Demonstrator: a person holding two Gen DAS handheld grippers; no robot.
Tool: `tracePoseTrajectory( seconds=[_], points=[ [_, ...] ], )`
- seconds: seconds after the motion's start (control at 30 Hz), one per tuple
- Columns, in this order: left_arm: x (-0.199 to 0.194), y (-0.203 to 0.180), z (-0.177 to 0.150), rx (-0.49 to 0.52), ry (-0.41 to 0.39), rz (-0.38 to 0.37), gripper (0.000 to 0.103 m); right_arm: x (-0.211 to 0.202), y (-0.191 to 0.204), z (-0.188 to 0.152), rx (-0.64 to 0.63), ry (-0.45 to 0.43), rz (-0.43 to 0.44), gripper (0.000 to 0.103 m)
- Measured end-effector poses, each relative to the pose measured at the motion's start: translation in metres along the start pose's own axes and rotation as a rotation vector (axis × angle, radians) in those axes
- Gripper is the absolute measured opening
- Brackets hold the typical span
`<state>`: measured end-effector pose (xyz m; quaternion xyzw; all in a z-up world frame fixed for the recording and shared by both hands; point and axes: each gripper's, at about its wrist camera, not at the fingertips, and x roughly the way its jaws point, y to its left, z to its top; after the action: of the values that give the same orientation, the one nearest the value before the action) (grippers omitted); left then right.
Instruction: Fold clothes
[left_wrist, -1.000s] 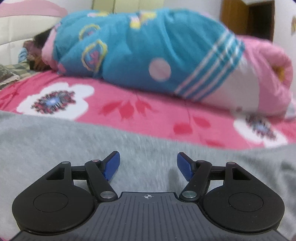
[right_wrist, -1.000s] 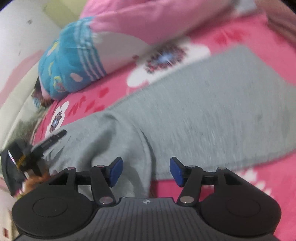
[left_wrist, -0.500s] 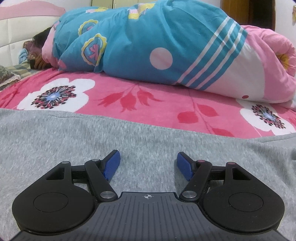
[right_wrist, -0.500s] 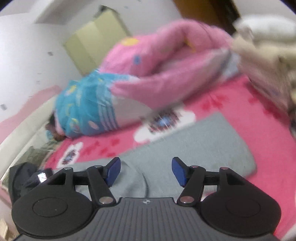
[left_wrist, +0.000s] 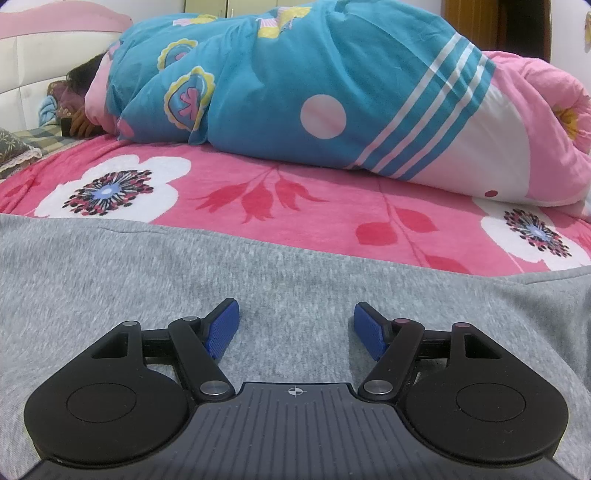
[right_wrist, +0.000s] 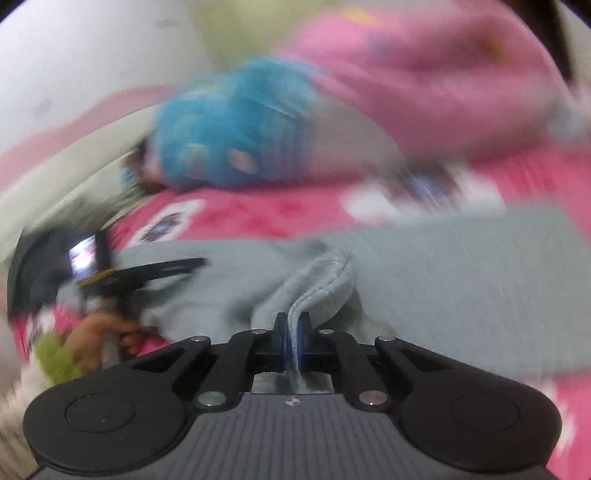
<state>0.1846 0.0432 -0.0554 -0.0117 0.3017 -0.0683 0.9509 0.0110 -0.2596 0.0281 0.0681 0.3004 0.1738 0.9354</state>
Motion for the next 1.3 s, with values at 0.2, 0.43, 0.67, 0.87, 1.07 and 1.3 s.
tracePoseTrajectory(
  seconds=[0.2,0.43,0.67,0.87,1.07,1.3],
  points=[
    [0.000,-0.001,0.000,0.004,0.000,0.005,0.070,0.004,0.119,-0.049,-0.693,0.027,-0.009,0.009],
    [0.001,-0.001,0.000,0.005,0.001,0.005,0.070,-0.003,0.149,-0.083,-0.823,0.050,0.035,0.051],
    [0.001,-0.001,-0.001,0.004,0.000,0.006,0.070,-0.032,0.092,-0.041,-0.390,0.032,0.125,0.054],
    [0.001,-0.001,-0.001,0.004,0.000,0.006,0.070,-0.042,0.047,-0.037,-0.174,0.041,0.060,0.054],
    [0.001,-0.001,-0.001,0.006,0.000,0.007,0.070,-0.039,0.052,-0.057,-0.214,0.104,0.034,0.056],
    [0.001,-0.001,-0.001,0.006,0.000,0.008,0.070,-0.023,0.057,-0.068,-0.290,0.178,-0.083,0.009]
  ],
)
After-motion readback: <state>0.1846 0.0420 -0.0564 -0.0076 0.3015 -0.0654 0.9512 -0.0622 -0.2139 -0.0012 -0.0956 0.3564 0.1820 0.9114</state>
